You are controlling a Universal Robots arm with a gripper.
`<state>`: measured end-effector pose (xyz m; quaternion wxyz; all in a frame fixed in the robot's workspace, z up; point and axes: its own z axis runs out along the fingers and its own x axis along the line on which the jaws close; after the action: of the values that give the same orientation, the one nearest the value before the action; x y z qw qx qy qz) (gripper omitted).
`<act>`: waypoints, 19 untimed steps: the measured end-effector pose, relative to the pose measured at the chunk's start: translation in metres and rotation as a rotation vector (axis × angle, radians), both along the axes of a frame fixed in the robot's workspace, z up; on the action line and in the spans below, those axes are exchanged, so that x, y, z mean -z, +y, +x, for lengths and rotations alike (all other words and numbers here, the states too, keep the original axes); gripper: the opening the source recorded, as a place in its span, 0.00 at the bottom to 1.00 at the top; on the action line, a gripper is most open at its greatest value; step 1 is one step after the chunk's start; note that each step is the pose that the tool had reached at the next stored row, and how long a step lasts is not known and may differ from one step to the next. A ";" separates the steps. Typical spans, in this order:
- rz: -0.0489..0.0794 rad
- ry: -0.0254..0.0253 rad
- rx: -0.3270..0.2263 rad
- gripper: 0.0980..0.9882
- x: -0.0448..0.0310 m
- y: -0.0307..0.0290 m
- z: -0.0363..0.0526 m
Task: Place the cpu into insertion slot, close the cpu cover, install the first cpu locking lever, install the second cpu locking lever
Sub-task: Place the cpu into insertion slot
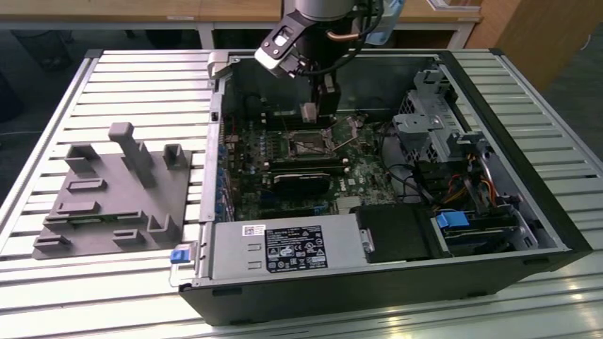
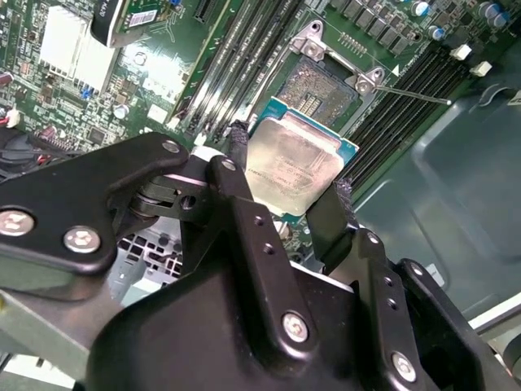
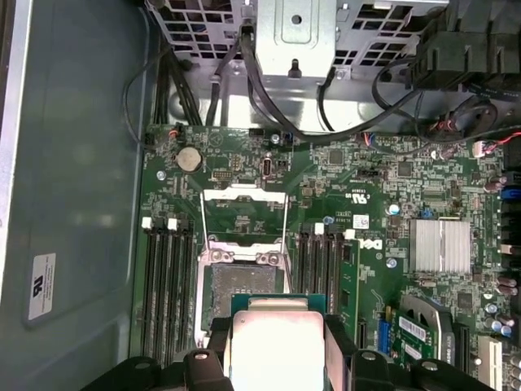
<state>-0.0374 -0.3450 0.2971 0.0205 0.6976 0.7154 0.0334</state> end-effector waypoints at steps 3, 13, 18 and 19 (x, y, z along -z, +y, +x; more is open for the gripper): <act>0.000 0.0000 0.000 0.50 0.0016 0.0007 0.0001; -0.001 0.0003 0.000 0.50 0.0084 0.0047 0.0002; -0.001 0.0014 0.000 0.50 0.0168 0.0058 0.0003; -0.001 0.0015 0.000 0.50 0.0186 0.0058 0.0003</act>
<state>-0.0371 -0.3392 0.2785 0.0203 0.6976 0.7155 0.0326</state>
